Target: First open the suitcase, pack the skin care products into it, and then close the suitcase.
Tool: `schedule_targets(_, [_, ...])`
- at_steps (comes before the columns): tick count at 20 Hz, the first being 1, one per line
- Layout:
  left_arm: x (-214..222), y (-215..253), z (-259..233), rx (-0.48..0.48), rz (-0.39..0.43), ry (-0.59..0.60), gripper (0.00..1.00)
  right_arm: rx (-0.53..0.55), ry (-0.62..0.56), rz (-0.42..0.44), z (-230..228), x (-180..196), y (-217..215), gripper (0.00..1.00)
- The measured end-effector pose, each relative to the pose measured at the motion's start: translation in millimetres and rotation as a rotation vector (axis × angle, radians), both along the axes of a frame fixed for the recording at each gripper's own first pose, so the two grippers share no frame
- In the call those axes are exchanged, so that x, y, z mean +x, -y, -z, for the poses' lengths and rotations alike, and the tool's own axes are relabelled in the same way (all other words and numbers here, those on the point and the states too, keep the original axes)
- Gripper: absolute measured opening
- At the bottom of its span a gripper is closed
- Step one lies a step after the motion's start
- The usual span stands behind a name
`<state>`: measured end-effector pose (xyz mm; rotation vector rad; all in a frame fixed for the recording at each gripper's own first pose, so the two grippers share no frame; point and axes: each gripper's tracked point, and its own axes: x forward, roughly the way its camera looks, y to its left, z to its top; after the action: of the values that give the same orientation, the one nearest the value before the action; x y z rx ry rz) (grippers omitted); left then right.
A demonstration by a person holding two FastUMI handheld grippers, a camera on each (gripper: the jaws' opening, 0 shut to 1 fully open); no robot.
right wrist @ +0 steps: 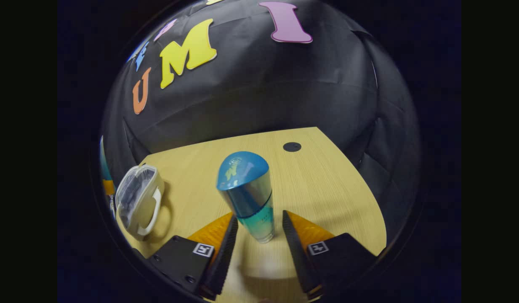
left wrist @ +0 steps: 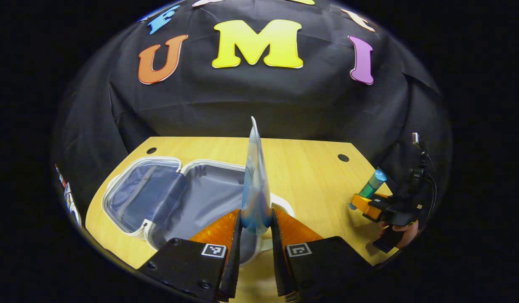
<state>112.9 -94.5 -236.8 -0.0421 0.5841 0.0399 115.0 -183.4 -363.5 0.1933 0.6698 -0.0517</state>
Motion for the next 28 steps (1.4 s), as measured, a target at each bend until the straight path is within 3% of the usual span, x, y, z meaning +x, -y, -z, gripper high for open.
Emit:
schedule_targets(2, [-2.6,-23.6,-0.6,0.021,-0.018,-0.008,0.37,0.001,-0.008,0.004,5.7,4.6,-2.9,0.50])
schedule_targets(3, [-3.8,-33.9,-0.8,0.024,-0.019,-0.011,0.38,-0.003,-0.006,0.004,6.0,7.2,-3.6,0.52])
schedule_targets(6, [-3.6,-61.6,6.2,0.024,-0.012,-0.024,0.37,-0.054,-0.006,0.005,3.8,5.6,-2.9,0.39])
schedule_targets(10, [1.2,-90.1,31.6,0.001,0.023,-0.072,0.38,-0.063,0.000,0.010,-21.2,-7.6,-8.5,0.33])
schedule_targets(14, [0.0,-97.4,80.6,-0.038,0.113,-0.214,0.38,-0.077,0.053,-0.012,-88.5,-40.4,-16.7,0.33])
schedule_targets(19, [1.4,-106.9,124.4,-0.060,0.125,-0.399,0.38,-0.040,0.111,0.026,-175.9,-94.6,-33.5,0.33])
schedule_targets(21, [-0.4,-105.8,136.9,-0.081,0.125,-0.468,0.38,-0.019,0.124,0.040,-197.4,-117.7,-45.6,0.30])
schedule_targets(22, [-0.9,-108.3,143.0,-0.079,0.118,-0.503,0.43,-0.013,0.132,0.042,-205.9,-127.5,-51.4,0.33])
schedule_targets(23, [-2.1,-109.9,148.6,-0.076,0.112,-0.534,0.38,-0.008,0.136,0.042,-214.6,-135.7,-56.9,0.33])
schedule_targets(28, [7.4,-106.4,149.9,-0.054,0.116,-0.579,0.39,0.027,0.149,0.028,-231.7,-161.6,-91.5,0.33])
